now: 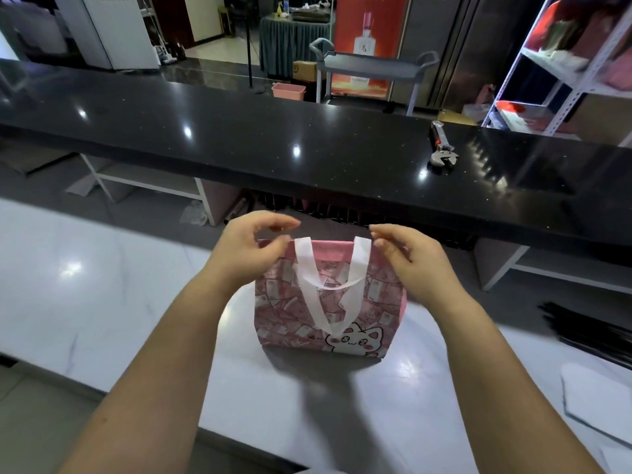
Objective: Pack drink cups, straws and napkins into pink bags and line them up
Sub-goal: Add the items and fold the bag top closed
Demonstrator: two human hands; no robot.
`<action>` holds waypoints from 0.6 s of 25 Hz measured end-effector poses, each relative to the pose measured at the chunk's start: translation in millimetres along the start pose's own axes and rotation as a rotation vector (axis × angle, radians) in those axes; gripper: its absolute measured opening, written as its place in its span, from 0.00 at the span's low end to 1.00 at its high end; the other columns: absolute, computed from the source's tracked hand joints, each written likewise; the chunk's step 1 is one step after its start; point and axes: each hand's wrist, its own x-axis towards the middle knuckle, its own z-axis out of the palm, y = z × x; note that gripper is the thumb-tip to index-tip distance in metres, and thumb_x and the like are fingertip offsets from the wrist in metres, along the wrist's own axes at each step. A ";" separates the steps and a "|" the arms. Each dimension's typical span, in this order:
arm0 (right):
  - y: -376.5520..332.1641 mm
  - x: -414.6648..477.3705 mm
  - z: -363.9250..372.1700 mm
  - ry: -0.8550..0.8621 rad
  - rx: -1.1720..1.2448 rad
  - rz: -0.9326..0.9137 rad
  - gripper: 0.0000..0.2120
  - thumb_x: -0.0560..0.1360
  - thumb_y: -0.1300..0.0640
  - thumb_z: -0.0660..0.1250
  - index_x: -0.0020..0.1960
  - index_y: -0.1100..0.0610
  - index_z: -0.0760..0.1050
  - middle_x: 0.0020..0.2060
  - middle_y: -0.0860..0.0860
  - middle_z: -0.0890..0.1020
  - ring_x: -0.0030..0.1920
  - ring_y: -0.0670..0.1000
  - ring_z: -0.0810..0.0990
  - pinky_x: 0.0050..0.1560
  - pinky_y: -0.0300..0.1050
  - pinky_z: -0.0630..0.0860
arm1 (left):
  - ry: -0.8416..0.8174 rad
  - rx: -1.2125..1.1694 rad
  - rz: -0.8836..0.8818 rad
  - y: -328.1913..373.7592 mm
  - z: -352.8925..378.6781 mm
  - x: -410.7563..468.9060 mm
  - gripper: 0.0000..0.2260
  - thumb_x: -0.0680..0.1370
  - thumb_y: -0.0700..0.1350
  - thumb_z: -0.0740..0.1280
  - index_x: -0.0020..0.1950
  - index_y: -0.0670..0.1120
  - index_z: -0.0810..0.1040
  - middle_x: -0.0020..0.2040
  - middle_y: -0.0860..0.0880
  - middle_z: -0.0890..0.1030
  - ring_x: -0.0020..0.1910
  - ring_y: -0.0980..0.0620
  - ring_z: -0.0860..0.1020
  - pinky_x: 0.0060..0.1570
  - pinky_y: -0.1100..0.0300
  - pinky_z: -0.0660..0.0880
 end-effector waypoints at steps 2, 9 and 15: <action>-14.4 9.0 13.6 -0.054 -0.258 -0.126 0.15 0.77 0.52 0.67 0.63 0.47 0.76 0.55 0.41 0.79 0.56 0.44 0.74 0.58 0.44 0.72 | -0.040 0.262 0.131 16.0 21.4 8.5 0.09 0.75 0.52 0.71 0.55 0.55 0.82 0.50 0.60 0.82 0.50 0.62 0.78 0.54 0.60 0.74; -17.6 12.6 56.1 -0.011 -0.621 -0.160 0.07 0.74 0.63 0.63 0.46 0.55 0.79 0.41 0.49 0.81 0.47 0.54 0.76 0.50 0.48 0.65 | -0.043 0.701 0.085 13.9 80.5 6.4 0.09 0.79 0.45 0.61 0.53 0.55 0.78 0.50 0.55 0.80 0.53 0.52 0.74 0.56 0.54 0.55; -1.3 2.6 34.1 0.052 -0.426 -0.204 0.09 0.75 0.60 0.68 0.53 0.53 0.82 0.48 0.47 0.85 0.51 0.52 0.80 0.55 0.51 0.69 | 0.121 0.613 0.240 -4.0 55.8 -9.8 0.02 0.76 0.47 0.69 0.47 0.52 0.81 0.44 0.56 0.82 0.46 0.51 0.78 0.59 0.50 0.60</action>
